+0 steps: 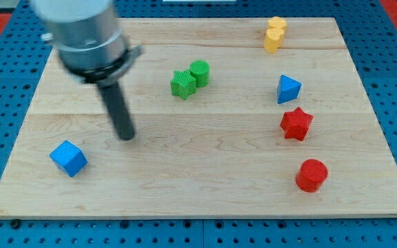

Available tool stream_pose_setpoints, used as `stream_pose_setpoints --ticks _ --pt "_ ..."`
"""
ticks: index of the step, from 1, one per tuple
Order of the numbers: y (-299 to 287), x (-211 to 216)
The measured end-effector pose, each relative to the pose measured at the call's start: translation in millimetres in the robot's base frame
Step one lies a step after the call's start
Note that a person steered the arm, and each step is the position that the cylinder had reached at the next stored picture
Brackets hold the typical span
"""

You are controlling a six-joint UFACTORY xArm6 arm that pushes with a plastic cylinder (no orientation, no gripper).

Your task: Push the blue triangle closer to the blue cube

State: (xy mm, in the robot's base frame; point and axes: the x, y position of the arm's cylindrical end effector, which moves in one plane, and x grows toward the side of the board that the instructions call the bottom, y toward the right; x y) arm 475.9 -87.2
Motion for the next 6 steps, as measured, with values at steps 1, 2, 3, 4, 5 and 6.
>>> stream_pose_setpoints --ticks 1,2,3,4,5,6 --pt "74.2 -26.4" --pt "125.3 -46.7" --pt "131.2 -50.9" --pt "176.2 -50.9" --pt "247.4 -43.0" --pt "292.0 -39.7"
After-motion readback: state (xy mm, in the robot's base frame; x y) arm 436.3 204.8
